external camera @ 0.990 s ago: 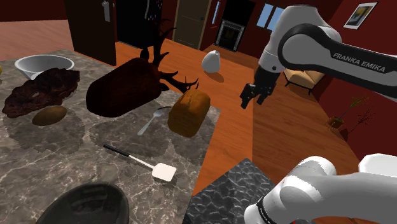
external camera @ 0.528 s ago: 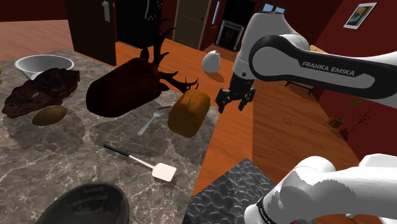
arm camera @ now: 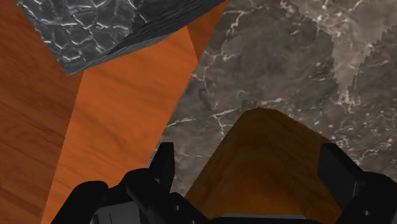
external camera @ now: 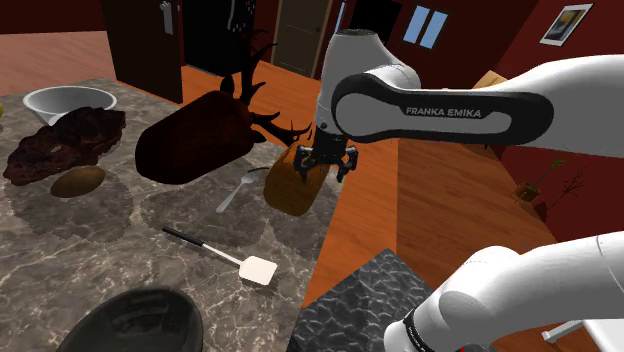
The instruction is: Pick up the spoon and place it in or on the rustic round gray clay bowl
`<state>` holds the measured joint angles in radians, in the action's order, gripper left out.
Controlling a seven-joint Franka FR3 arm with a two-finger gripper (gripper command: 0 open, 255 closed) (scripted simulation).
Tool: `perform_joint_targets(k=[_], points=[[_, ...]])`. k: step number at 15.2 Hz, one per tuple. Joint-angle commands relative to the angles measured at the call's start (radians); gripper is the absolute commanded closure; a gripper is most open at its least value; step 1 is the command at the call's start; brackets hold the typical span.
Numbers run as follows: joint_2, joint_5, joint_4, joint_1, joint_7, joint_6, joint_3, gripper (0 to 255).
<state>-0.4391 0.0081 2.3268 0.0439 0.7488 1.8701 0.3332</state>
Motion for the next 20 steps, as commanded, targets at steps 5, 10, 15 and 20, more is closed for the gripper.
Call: perform_joint_targets(k=[5, 10, 15, 20], points=[[0.243, -0.068, -0.141, 0.031, 0.281, 0.069, 0.122, 0], [0.476, -0.186, -0.312, 0.027, 0.518, 0.076, 0.178, 0], [0.717, -0.31, -0.528, -0.03, 0.723, 0.037, 0.173, 0], [0.948, -0.395, -0.79, -0.119, 0.862, -0.035, 0.126, 0]])
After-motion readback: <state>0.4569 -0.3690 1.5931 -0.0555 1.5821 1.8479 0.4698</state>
